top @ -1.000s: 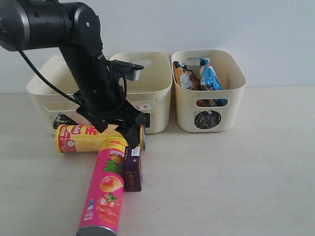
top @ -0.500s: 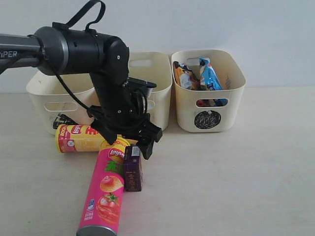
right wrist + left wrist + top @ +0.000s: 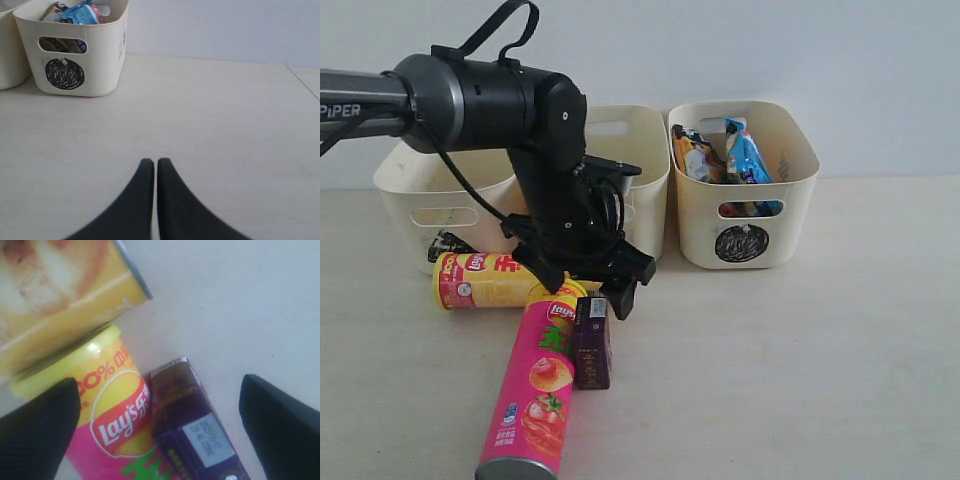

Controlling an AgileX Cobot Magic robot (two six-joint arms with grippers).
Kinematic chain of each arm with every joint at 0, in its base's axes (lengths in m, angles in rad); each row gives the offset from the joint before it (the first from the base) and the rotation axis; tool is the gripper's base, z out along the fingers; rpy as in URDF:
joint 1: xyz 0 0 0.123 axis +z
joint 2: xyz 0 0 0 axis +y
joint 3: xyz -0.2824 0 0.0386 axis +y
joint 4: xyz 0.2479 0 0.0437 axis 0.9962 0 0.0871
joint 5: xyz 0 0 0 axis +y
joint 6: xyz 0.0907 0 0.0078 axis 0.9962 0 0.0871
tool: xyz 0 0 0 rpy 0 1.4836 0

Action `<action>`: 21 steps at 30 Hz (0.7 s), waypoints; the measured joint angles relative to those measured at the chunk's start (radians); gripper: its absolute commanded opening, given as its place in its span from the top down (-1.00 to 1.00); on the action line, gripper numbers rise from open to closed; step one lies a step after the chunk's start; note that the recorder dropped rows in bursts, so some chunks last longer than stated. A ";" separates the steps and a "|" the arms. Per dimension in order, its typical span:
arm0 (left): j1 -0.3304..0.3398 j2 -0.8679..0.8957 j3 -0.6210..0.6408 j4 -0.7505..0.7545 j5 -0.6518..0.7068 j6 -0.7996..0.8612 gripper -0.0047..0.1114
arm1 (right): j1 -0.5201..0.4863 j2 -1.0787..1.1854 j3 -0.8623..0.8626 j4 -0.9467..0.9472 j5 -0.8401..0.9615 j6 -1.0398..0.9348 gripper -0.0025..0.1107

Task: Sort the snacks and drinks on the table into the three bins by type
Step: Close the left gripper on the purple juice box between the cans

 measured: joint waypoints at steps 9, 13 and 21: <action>0.000 0.001 -0.038 -0.005 0.071 0.000 -0.44 | 0.000 0.000 0.000 0.000 0.000 0.000 0.96; 0.000 0.001 -0.038 -0.026 0.077 0.000 -0.44 | 0.000 0.000 0.000 0.000 0.000 0.000 0.96; -0.026 0.023 -0.038 -0.036 0.083 0.000 -0.44 | 0.000 0.000 0.000 0.000 0.000 0.000 0.96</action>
